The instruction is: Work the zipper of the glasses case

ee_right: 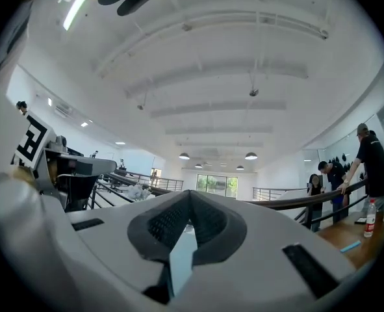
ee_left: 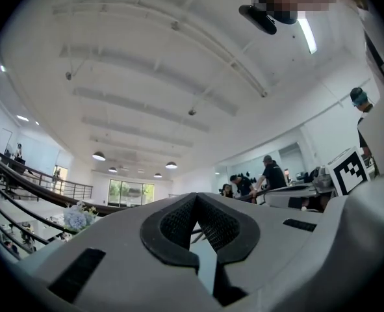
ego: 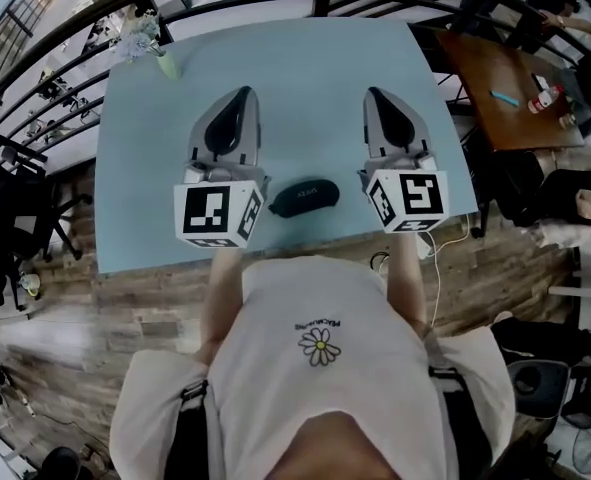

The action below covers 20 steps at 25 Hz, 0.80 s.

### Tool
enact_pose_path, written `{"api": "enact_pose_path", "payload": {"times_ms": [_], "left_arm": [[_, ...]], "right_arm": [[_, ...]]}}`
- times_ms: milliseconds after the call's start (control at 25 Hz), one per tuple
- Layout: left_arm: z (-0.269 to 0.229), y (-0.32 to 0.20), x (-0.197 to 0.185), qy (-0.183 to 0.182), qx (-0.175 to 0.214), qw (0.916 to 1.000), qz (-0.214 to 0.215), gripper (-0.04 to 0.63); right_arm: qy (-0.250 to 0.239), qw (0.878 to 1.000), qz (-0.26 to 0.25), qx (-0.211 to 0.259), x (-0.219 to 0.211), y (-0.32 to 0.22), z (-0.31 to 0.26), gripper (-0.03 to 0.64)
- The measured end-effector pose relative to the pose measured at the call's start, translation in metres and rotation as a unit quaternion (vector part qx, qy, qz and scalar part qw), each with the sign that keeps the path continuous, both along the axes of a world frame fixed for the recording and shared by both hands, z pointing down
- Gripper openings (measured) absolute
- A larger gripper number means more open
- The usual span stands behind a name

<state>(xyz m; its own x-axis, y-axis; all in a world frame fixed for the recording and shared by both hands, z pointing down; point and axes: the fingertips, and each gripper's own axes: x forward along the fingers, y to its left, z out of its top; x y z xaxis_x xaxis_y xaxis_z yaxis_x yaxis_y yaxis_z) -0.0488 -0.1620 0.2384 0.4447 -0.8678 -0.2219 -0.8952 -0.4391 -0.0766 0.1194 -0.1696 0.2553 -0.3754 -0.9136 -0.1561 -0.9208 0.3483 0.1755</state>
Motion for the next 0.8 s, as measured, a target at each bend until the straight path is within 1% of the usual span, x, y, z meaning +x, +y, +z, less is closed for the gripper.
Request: {"api": "enact_pose_path", "payload": {"times_ms": [200,480,800], "left_arm": [[-0.004,-0.001,-0.007,-0.006,0.011,0.9998,-0.016,0.014],[-0.004,-0.006,-0.013,-0.017,0.008,0.9995,-0.027,0.014],[0.003,-0.009,-0.014,-0.013,0.002,0.9994,-0.031,0.014]], "right_arm": [[0.015,1.0,0.004,0.015,0.0,0.002,-0.006,0.008],[0.024,1.0,0.005,0.013,-0.001,0.001,-0.002,0.008],[0.024,1.0,0.017,0.009,0.003,-0.005,0.005,0.008]]}}
